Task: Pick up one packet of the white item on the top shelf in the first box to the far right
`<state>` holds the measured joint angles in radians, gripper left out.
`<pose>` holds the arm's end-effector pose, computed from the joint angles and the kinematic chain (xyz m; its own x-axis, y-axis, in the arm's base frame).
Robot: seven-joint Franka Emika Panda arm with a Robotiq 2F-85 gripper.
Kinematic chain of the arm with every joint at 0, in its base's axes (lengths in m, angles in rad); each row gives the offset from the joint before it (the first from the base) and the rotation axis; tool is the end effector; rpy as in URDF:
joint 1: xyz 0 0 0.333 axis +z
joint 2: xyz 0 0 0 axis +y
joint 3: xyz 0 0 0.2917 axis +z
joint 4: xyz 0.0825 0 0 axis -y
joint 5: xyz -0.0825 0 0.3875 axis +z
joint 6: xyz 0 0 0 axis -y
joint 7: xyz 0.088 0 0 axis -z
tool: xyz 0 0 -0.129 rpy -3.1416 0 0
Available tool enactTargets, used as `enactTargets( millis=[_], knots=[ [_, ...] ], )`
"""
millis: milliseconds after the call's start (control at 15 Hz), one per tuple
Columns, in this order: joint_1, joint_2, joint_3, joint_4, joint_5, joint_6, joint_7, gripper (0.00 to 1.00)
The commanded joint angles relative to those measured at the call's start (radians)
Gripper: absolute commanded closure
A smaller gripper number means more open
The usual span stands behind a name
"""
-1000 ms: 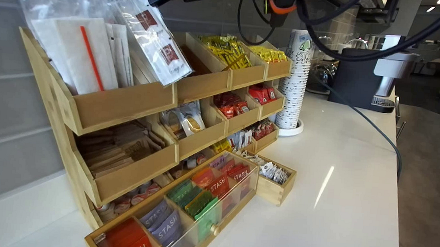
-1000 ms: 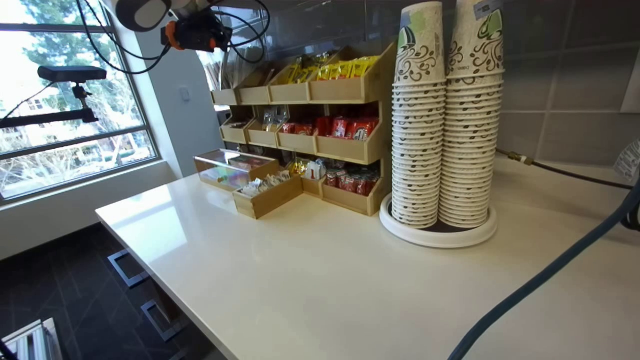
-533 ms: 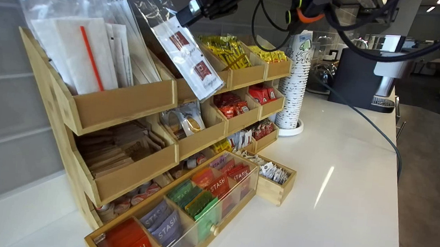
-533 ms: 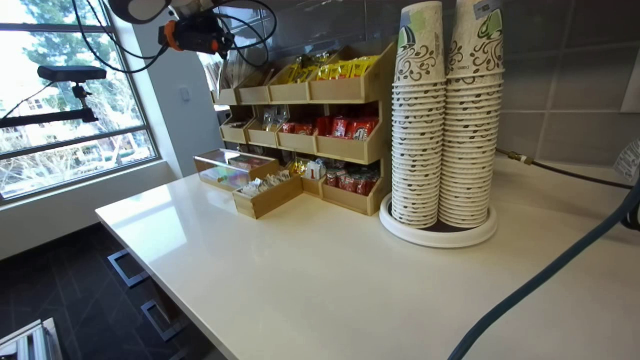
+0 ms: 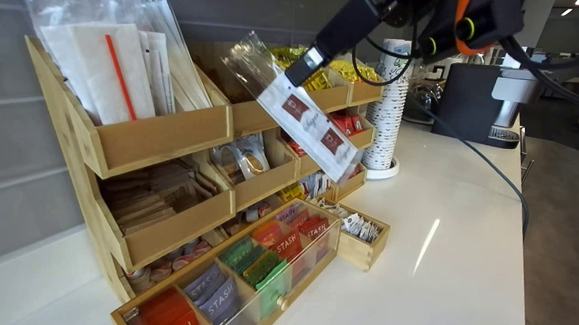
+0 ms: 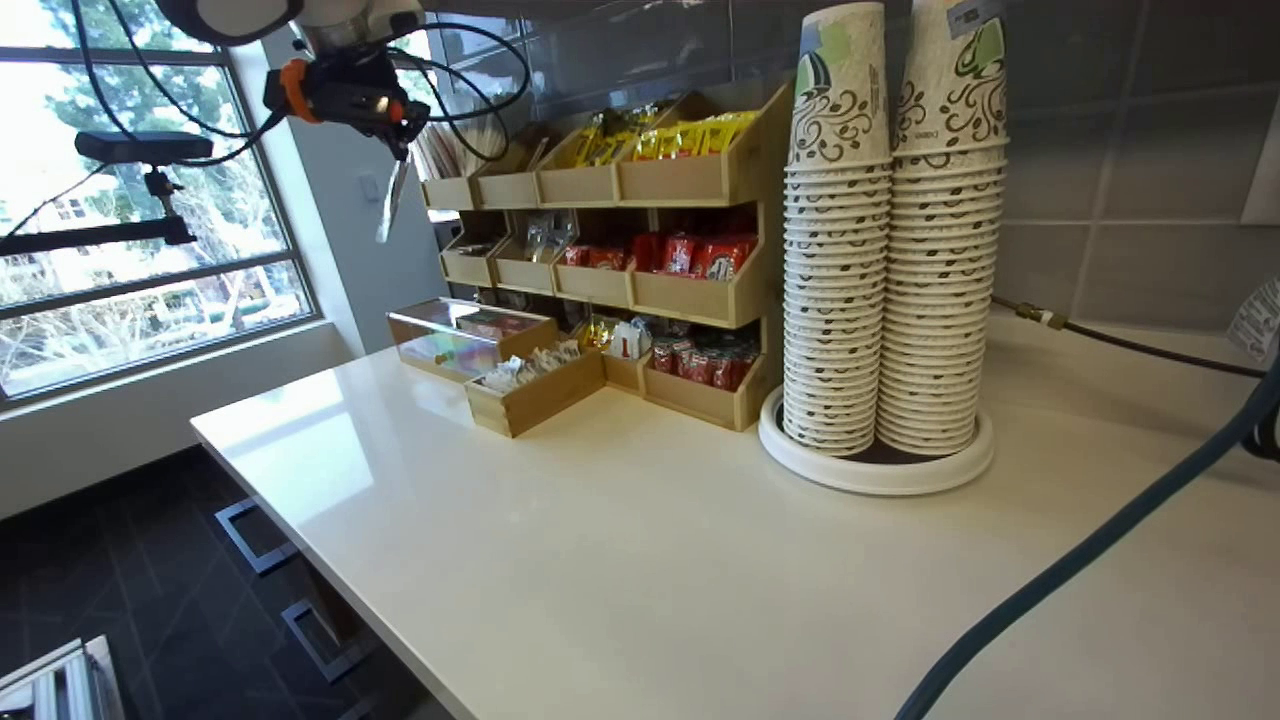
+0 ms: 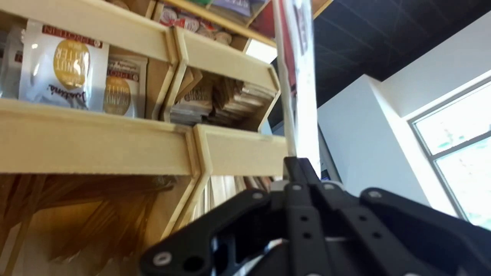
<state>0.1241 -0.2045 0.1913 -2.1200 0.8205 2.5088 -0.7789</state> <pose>0.5301 0.1825 0.5236 0.6442 0.2983 0.7043 0.6068 -0.7599 -0.2331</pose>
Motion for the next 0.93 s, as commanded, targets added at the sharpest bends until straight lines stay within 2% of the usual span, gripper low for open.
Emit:
enactTargets(
  millis=[0, 133, 267, 333, 667, 867],
  knots=[
    [0.046, -0.098, -0.040, -0.127, -0.080, -0.071, -0.052, 1.00],
    [0.062, -0.120, -0.047, -0.168, -0.139, -0.121, -0.065, 1.00],
    [0.070, -0.131, -0.047, -0.190, -0.210, -0.170, -0.025, 1.00],
    [0.084, -0.084, -0.060, -0.147, -0.166, -0.126, -0.035, 1.00],
    [0.094, -0.086, -0.072, -0.154, -0.171, -0.130, -0.034, 0.99],
    [0.077, -0.061, -0.037, -0.175, -0.347, -0.124, -0.006, 1.00]
  ],
)
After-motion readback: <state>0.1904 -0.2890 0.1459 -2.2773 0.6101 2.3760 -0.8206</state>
